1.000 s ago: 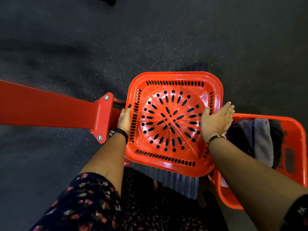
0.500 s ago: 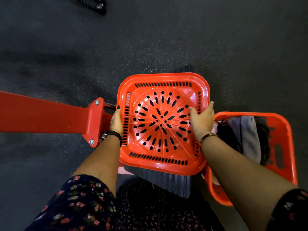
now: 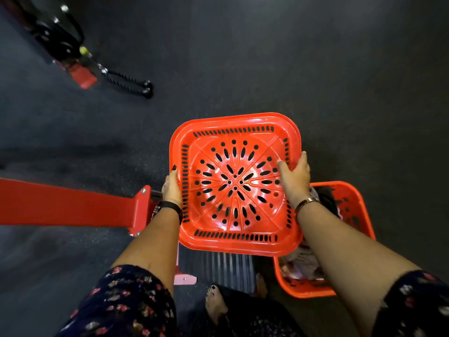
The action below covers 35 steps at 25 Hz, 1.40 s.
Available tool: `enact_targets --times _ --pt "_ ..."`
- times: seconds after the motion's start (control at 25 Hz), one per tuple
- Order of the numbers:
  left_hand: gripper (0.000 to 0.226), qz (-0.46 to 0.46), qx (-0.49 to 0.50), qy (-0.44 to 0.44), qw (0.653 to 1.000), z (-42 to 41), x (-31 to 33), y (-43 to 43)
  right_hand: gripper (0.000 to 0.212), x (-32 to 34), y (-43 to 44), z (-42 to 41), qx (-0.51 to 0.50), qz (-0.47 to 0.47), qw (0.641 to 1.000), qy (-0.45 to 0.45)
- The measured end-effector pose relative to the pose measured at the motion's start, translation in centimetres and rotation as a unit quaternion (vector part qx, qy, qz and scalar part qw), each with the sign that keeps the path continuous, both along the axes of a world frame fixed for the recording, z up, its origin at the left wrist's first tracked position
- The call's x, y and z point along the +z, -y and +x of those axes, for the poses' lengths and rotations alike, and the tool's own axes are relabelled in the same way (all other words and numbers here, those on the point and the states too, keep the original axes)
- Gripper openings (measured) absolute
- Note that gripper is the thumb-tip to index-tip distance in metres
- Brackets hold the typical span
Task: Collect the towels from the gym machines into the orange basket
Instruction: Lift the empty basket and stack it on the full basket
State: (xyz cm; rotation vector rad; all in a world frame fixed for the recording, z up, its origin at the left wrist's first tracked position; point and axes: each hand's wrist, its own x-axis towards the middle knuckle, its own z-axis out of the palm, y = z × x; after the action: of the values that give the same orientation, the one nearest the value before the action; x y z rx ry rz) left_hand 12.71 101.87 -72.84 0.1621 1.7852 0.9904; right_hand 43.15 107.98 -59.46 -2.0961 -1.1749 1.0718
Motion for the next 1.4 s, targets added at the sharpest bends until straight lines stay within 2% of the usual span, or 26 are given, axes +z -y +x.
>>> enact_targets --times 0.08,0.16,0.36,0.52,0.6,0.68,0.76,0.8,0.88,0.92,1.0,1.08,1.12,1.16,1.24,1.32,1.4 --pt "0.079 0.02 0.011 -0.035 0.999 2.9 5.9 -0.6 0.08 2.8 0.2 2.2 -0.012 0.001 1.0 -0.024" --pt "0.077 0.024 0.012 -0.064 0.998 5.9 10.6 -0.7 0.077 5.2 0.5 5.0 -0.02 0.006 0.998 -0.051" --pt "0.082 0.033 0.023 -0.095 0.995 12.7 16.0 -1.1 0.061 9.8 0.3 12.3 -0.061 0.007 0.989 -0.133" --pt "0.079 0.056 0.08 -0.111 0.989 19.6 21.7 -2.0 0.056 12.0 -1.7 19.1 -0.044 -0.014 0.986 -0.161" --pt "0.068 0.059 0.094 -0.106 0.988 22.8 23.8 -2.6 0.064 11.5 -3.6 22.9 -0.02 -0.014 0.983 -0.18" --pt "0.062 0.05 0.087 -0.117 0.988 25.5 24.7 -3.3 0.084 7.4 -6.8 27.4 -0.014 0.007 0.982 -0.189" --pt "0.058 0.053 0.097 -0.124 0.986 27.3 24.8 -4.2 0.092 4.3 -9.4 30.9 -0.028 0.012 0.981 -0.193" --pt "0.057 0.061 0.11 -0.125 0.984 28.0 24.9 -4.6 0.094 5.6 -9.3 31.4 -0.041 0.005 0.977 -0.208" --pt "0.057 0.083 0.133 -0.132 0.979 28.7 25.8 -5.5 0.086 12.6 -7.3 30.4 -0.062 -0.023 0.968 -0.241" --pt "0.058 0.104 0.144 -0.126 0.976 28.8 26.1 -6.0 0.076 15.4 -6.6 29.8 -0.063 -0.031 0.965 -0.253" --pt "0.067 0.154 0.145 -0.081 0.974 28.8 26.6 -7.1 0.064 16.5 -7.6 30.1 -0.045 -0.046 0.96 -0.272" --pt "0.098 0.171 0.146 -0.014 0.974 26.7 23.5 -8.8 0.064 17.0 -8.5 30.5 -0.042 -0.044 0.957 -0.282" --pt "0.109 0.146 0.125 0.001 0.981 25.9 22.7 -9.4 0.063 17.2 -9.1 30.7 -0.047 -0.049 0.954 -0.291" --pt "0.107 0.126 0.099 0.019 0.987 25.4 22.8 -9.7 0.06 17.4 -9.7 31.0 -0.045 -0.054 0.952 -0.297" --pt "0.069 0.125 0.058 0.054 0.989 25.8 25.0 -9.9 0.044 17.9 -10.8 31.5 -0.036 -0.065 0.952 -0.297" --pt "0.067 0.128 -0.006 0.084 0.988 26.2 26.0 -10.4 0.032 17.7 -11.5 32.3 -0.034 -0.075 0.953 -0.293" --pt "0.053 0.079 -0.045 0.066 0.994 26.3 25.8 -10.3 0.025 16.6 -11.7 33.2 -0.033 -0.095 0.955 -0.278"
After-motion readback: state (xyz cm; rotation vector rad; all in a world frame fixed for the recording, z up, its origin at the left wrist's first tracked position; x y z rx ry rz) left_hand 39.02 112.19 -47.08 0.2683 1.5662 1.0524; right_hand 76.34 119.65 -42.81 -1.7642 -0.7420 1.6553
